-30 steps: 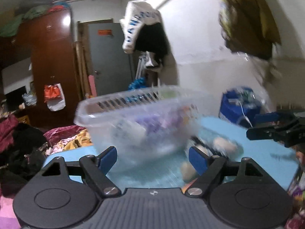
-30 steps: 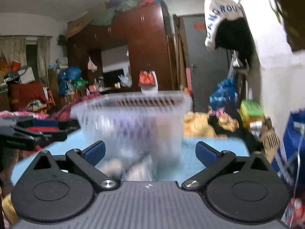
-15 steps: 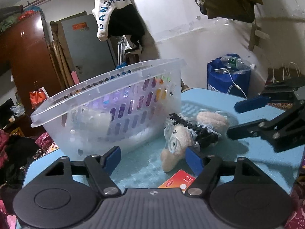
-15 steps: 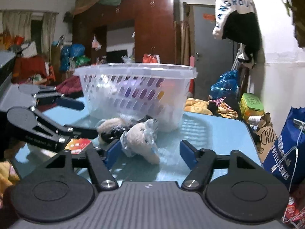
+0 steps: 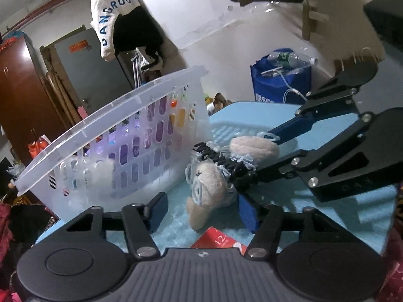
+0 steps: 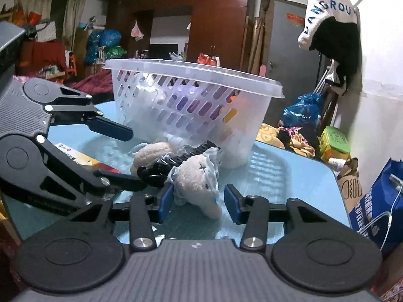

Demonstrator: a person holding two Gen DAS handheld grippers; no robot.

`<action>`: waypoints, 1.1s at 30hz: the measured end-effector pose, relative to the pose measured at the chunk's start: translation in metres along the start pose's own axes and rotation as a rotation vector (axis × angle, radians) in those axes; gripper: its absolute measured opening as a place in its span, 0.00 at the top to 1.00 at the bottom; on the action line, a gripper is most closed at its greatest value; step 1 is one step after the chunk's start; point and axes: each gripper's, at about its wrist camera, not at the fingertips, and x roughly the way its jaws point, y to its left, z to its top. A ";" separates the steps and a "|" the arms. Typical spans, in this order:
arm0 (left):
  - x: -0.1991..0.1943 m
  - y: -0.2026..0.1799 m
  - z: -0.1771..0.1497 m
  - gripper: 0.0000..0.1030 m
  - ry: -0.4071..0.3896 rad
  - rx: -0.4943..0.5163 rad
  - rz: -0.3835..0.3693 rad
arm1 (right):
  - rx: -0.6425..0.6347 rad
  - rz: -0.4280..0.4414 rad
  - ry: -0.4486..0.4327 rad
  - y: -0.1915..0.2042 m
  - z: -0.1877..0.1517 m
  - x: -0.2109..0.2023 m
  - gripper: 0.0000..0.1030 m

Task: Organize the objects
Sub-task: 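Grasp the white plush toy with both grippers from opposite sides, then lift the plush toy with both grippers and lower it into the basket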

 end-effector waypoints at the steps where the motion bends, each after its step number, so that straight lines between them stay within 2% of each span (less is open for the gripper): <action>1: 0.002 0.001 0.001 0.52 0.009 -0.007 -0.008 | -0.005 0.005 0.001 0.000 0.001 0.000 0.60; 4: 0.005 0.004 0.003 0.67 0.023 -0.034 -0.052 | -0.021 0.007 0.006 0.000 0.001 0.002 0.62; 7: 0.002 -0.001 0.001 0.72 0.008 -0.020 -0.038 | -0.014 0.011 -0.001 -0.001 0.001 0.001 0.66; 12: -0.011 -0.002 0.000 0.76 -0.054 -0.035 -0.035 | -0.007 0.003 -0.028 0.000 -0.001 -0.007 0.73; 19: -0.040 -0.005 -0.001 0.77 -0.159 -0.030 -0.018 | -0.001 -0.004 -0.090 0.002 0.001 -0.027 0.74; 23: -0.075 -0.004 0.002 0.77 -0.245 -0.026 0.015 | -0.010 0.004 -0.147 0.007 0.009 -0.049 0.75; 25: -0.096 -0.001 0.010 0.77 -0.296 -0.013 0.047 | -0.029 0.002 -0.194 0.014 0.021 -0.065 0.75; 28: -0.122 0.012 0.034 0.77 -0.350 0.022 0.116 | -0.077 -0.013 -0.271 0.021 0.057 -0.086 0.75; 33: -0.122 0.064 0.086 0.77 -0.341 0.007 0.204 | -0.119 -0.043 -0.300 0.021 0.136 -0.071 0.75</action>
